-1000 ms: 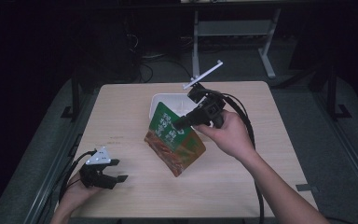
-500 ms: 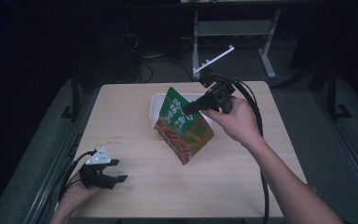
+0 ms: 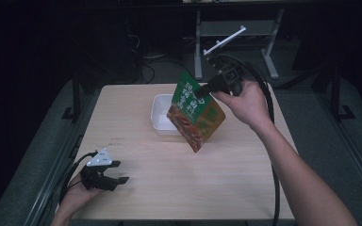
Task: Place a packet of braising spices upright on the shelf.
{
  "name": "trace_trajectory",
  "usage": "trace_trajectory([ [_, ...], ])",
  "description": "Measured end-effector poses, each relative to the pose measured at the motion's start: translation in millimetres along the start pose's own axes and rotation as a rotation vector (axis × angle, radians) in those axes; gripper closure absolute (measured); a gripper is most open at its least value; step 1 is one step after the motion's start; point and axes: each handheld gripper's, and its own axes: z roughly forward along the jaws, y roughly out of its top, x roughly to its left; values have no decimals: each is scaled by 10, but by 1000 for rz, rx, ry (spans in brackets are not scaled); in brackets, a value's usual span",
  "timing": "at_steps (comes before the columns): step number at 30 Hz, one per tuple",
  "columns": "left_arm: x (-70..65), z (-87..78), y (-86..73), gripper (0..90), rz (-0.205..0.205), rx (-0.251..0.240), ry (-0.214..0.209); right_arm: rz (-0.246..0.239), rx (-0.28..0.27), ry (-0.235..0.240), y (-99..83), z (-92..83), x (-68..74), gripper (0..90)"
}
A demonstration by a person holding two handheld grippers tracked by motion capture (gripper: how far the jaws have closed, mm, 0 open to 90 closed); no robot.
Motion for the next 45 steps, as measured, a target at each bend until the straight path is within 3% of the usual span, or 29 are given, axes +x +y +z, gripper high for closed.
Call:
trace_trajectory([
  [5, 0, -5, -2, 278, -2, -2, 0, 21, -1, -51, 113, -47, -112, 900],
  [14, 4, -5, -4, 278, -3, -6, 0, 59, -4, -95, 221, -69, -284, 900],
  [27, 4, -8, -2, 276, -4, -8, -4, 110, 15, -167, 333, 68, -572, 900],
  [45, -8, -4, 10, 276, 3, -9, -13, 131, 48, -224, 443, 259, -764, 900],
])
